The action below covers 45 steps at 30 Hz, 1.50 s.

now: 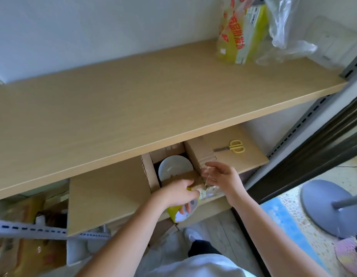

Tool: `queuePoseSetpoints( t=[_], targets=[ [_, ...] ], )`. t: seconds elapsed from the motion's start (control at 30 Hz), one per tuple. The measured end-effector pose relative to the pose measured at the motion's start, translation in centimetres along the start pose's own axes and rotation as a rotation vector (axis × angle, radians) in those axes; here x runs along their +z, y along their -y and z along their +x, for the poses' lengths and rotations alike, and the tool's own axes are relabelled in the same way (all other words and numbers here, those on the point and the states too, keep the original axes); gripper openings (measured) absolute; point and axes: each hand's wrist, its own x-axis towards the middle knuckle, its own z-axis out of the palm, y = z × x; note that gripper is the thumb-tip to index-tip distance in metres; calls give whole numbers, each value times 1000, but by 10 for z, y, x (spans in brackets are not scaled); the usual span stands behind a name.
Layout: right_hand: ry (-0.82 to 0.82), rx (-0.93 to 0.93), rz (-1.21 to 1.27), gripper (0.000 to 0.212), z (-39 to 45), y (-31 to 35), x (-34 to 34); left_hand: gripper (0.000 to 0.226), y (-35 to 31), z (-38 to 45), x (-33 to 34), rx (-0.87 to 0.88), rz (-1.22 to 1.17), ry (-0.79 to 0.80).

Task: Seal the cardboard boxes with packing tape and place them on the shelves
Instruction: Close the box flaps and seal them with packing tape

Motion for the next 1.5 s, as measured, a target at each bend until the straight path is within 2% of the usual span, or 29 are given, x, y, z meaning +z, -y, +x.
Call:
queuePoseSetpoints(
  t=[0.17, 0.3, 0.37, 0.47, 0.6, 0.73, 1.03, 1.17, 1.23, 1.3, 1.37, 1.43, 1.5],
  targets=[
    [-31, -45, -50, 29, 11, -7, 0, 64, -1, 15, -5, 4, 10, -42],
    [-142, -296, -425, 23, 5, -1, -1, 50, 2, 29, -14, -16, -9, -37],
    [-144, -329, -475, 23, 5, 1, -2, 35, 1, 32, -22, -24, -26, -16],
    [-138, -326, -515, 26, 9, -4, -1, 28, -7, 34, -30, -69, -19, 2],
    [-191, -331, -615, 32, 8, -12, -1, 39, -17, 42, -37, -149, 43, 49],
    [-227, -322, -652, 35, 3, -19, 2, 30, -32, 45, -46, -208, 109, 92],
    [-271, -284, -658, 38, 6, -31, 18, 36, -60, 47, -66, -183, 417, 61],
    [-283, -256, -650, 38, 12, -38, 18, 23, -56, 53, -57, -210, 523, 111],
    [-265, -211, -627, 42, 13, -41, 19, 17, -52, 56, -54, -213, 507, 106],
    [-267, -168, -664, 55, 13, -42, 18, 20, -50, 56, -54, -203, 459, 83],
    [-330, -170, -741, 69, 11, -40, 14, 24, -47, 57, -55, -197, 434, 75],
    [-421, -245, -739, 61, 9, -33, 6, 27, -46, 55, -55, -189, 428, 73],
    [-439, -400, -739, 40, 5, -29, 2, 30, -46, 54, -56, -178, 423, 71]
  ],
)
